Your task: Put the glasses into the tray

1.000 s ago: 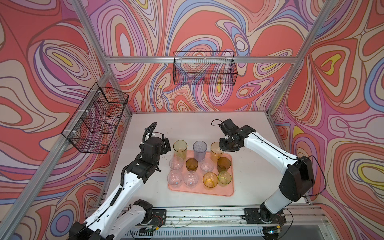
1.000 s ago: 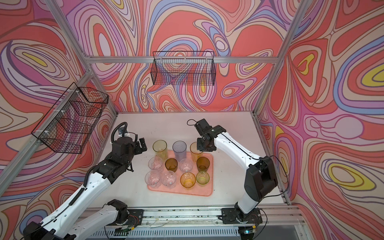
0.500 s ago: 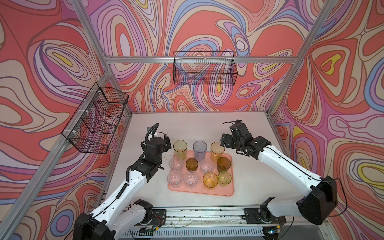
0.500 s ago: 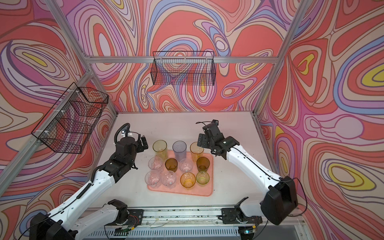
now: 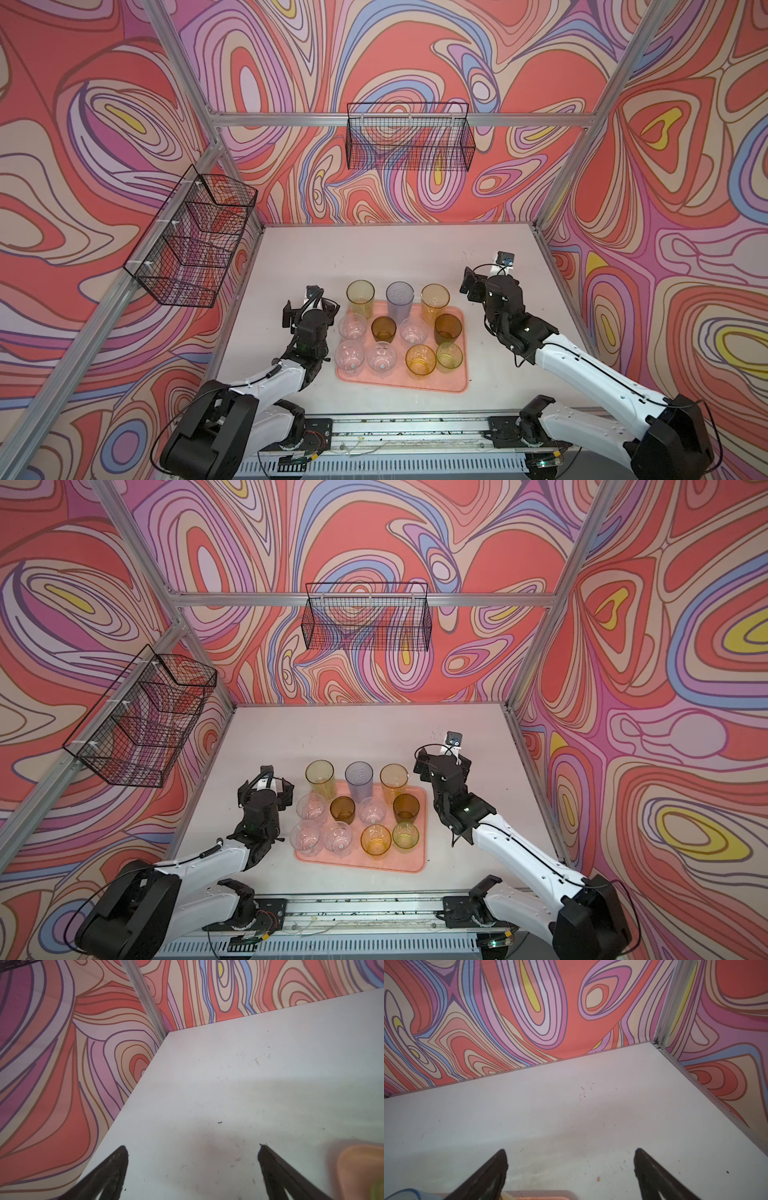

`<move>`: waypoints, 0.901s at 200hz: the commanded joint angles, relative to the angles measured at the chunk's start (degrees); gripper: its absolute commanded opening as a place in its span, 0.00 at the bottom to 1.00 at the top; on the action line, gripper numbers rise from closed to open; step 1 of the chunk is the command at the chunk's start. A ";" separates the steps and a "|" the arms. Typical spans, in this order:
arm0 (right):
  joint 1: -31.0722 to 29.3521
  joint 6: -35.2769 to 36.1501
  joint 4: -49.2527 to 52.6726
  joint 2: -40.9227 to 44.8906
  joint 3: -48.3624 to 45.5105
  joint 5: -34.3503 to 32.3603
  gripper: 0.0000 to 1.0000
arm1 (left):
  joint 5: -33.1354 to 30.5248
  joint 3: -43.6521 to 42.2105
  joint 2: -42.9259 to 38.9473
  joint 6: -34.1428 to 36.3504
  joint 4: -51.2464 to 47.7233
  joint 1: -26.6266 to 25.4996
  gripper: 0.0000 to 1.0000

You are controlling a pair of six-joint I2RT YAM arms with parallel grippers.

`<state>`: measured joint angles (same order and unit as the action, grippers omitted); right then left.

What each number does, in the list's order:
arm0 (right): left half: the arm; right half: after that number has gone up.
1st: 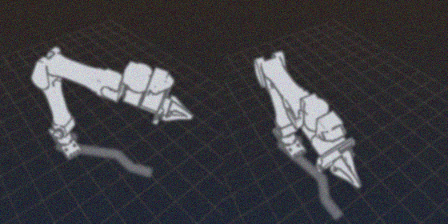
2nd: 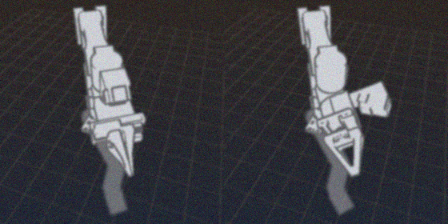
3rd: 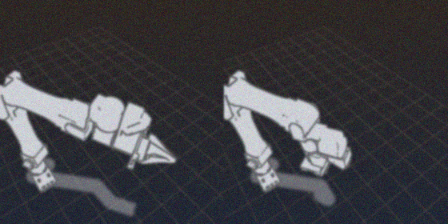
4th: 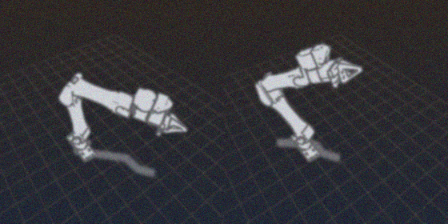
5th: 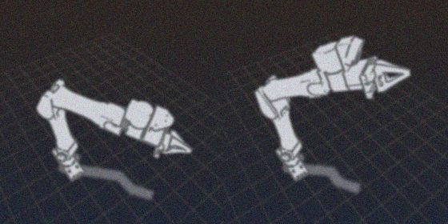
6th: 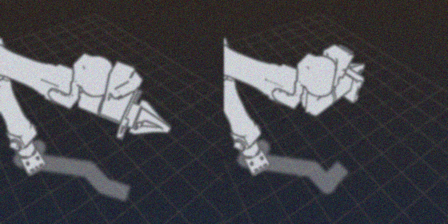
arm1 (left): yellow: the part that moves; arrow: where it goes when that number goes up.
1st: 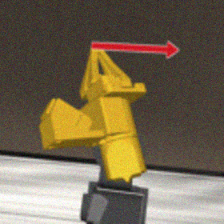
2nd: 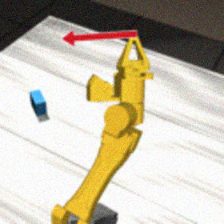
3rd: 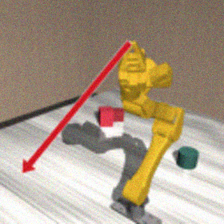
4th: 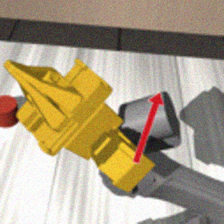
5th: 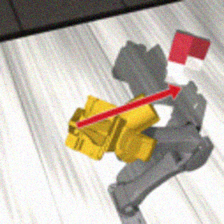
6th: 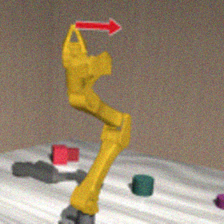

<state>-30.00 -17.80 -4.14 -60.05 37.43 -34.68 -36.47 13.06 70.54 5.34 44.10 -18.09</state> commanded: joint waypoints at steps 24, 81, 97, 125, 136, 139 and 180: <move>6.32 9.04 -21.18 0.90 -10.81 -8.87 0.98 | 4.38 -1.16 8.96 4.33 20.40 2.75 1.00; 17.33 8.92 -44.84 -6.98 -23.65 -4.11 0.99 | 8.86 -1.30 19.62 2.37 33.18 5.22 1.00; 17.91 10.33 -49.17 -12.95 -23.24 -3.27 0.98 | 9.72 -1.35 17.12 0.41 28.57 5.57 1.00; 18.38 13.34 -56.77 -23.27 -21.54 -2.79 0.99 | 17.28 1.57 16.63 -4.33 19.09 10.61 1.00; 18.56 14.33 -58.57 -26.20 -21.04 -3.12 0.99 | 18.50 2.05 19.91 -4.59 23.33 12.24 1.00; 18.57 15.04 -60.17 -26.91 -21.15 -3.08 0.98 | 18.50 2.24 19.96 -4.51 23.06 12.28 1.00; 20.27 17.59 -75.84 -36.40 -22.93 -1.30 0.98 | 20.80 8.06 17.59 -6.77 7.29 13.68 1.00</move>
<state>-11.07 -2.61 -66.19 -91.39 15.35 -37.41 -19.53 17.72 88.90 1.23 59.90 -5.56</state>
